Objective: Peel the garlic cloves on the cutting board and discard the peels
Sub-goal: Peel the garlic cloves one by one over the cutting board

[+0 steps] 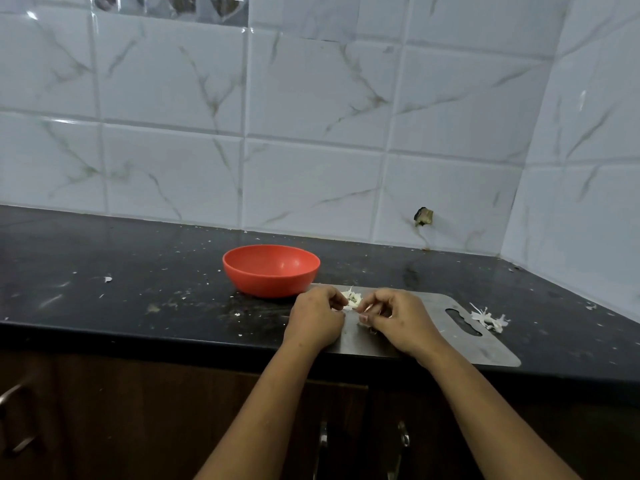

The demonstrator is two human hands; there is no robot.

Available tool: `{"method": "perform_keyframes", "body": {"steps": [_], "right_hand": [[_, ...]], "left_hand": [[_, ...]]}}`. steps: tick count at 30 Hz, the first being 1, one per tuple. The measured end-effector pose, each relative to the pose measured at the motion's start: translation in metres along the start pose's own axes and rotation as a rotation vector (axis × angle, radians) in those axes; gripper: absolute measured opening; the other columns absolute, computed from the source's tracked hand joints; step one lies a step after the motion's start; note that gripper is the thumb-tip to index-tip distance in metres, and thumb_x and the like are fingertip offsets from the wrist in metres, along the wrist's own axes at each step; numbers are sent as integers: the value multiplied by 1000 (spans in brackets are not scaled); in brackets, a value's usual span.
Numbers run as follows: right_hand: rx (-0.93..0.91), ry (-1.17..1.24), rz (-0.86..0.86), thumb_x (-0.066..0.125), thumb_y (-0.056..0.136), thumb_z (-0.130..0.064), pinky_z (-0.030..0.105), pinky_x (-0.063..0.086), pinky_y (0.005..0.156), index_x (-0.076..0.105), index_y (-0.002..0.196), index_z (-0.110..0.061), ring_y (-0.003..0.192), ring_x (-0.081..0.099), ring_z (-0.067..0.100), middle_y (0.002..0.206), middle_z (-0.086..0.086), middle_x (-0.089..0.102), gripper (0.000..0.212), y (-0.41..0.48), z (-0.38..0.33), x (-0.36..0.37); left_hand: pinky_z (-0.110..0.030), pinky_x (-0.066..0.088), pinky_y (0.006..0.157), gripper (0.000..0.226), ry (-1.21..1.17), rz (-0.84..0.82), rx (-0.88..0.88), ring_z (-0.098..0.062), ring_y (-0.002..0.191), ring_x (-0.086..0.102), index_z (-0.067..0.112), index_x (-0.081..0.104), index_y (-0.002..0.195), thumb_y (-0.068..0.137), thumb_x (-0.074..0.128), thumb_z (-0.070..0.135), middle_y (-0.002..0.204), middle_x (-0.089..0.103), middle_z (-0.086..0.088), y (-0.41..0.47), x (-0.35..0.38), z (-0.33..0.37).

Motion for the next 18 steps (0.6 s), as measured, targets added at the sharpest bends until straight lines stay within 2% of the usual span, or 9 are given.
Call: {"method": "perform_keyframes", "body": {"steps": [3,6,9,11,13,15,18], "right_hand": [[-6,56,-12,66,86,0,6,39,56,49,90,-13,56,56,-7,67,-2,62,22,0,0,0],[37,73,-46,62,88,2,9,41,57,38,89,-18,56,56,-8,72,2,59,31,4,3,1],[-8,-69,-73,59,87,3,24,48,64,33,84,-25,60,53,5,72,2,56,38,9,-4,5],[-75,-219,-102,56,86,2,36,50,72,32,84,-27,65,50,13,71,-2,53,38,13,-12,10],[-113,-327,-146,54,86,1,41,49,71,32,90,-24,68,51,20,73,-1,52,33,17,-19,15],[-115,-368,-188,55,88,-1,37,46,67,33,93,-23,69,50,20,75,0,52,31,21,-22,18],[-128,-408,-203,54,89,0,32,39,62,32,92,-22,68,46,18,75,-1,49,31,21,-25,19]], "left_hand": [[-27,50,91,23,16,-6,3,-9,93,61,24,69,94,82,62,6,100,67,6,0,1,0],[-24,49,88,23,32,-4,18,-7,91,60,25,70,95,83,62,6,98,66,9,1,1,0],[-19,43,78,25,50,1,15,-5,83,54,27,70,93,83,62,6,86,58,14,2,1,-1],[-21,44,78,25,50,1,11,-7,86,56,28,70,91,82,62,6,89,60,13,3,2,-2],[-24,48,83,23,44,-8,12,-9,91,59,28,70,91,81,64,8,97,65,9,3,3,-3],[-26,49,86,23,50,-12,16,-8,92,59,26,71,94,81,65,8,100,67,8,4,3,-3],[-21,44,81,23,73,0,38,-6,86,55,24,71,96,83,64,7,97,65,9,4,2,-2]]}}
Point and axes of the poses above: each hand's wrist, its own y-axis towards the middle knuckle, its own x-axis out of the palm, z = x × y, the point moved 6 cm from there along y, towards the middle knuckle
